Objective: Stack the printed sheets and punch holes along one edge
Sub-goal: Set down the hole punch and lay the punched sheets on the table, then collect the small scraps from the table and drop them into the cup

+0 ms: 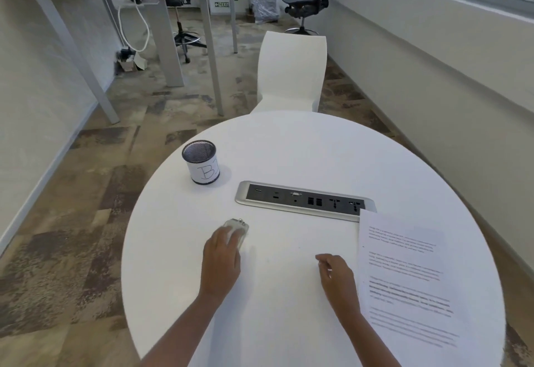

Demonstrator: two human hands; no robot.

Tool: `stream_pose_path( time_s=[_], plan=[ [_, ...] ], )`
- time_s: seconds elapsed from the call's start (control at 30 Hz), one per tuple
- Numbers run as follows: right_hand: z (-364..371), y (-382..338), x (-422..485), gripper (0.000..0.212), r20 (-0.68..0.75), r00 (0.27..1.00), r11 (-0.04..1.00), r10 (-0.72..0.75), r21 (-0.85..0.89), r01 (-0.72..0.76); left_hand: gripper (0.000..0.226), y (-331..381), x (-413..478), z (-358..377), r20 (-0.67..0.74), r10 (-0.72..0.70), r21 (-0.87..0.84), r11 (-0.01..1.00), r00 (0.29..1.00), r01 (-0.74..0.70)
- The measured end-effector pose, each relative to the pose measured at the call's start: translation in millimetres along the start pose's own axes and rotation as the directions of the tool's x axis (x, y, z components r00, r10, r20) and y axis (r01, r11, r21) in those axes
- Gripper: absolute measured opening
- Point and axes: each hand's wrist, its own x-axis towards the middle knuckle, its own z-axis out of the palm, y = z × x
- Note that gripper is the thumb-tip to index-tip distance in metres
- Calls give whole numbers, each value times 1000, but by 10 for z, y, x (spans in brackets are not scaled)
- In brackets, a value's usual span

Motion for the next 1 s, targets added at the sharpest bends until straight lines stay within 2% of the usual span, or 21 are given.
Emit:
stream_pose_path(
  time_s=[0.2,0.4,0.57,0.77,1.0],
  plan=[
    [317,-198,97,24,21,1000,989,10,-148,-7,45,-558,180,-103,29,-60,44,997,998,59],
    [432,-312,209,25,-36,999,945,-6,-327,-6,49,-906,254,-46,161,-79,158,986,984,53],
    [447,-376,258,21,-49,999,919,9,-393,-27,51,-1055,266,25,249,-79,167,985,965,38],
    [458,-394,330,22,-46,999,879,2,-475,-24,48,-1138,320,84,216,-64,84,995,974,47],
    [493,-393,376,19,-28,1000,787,14,-617,-28,48,-1209,316,164,203,-73,36,997,976,67]
  ],
)
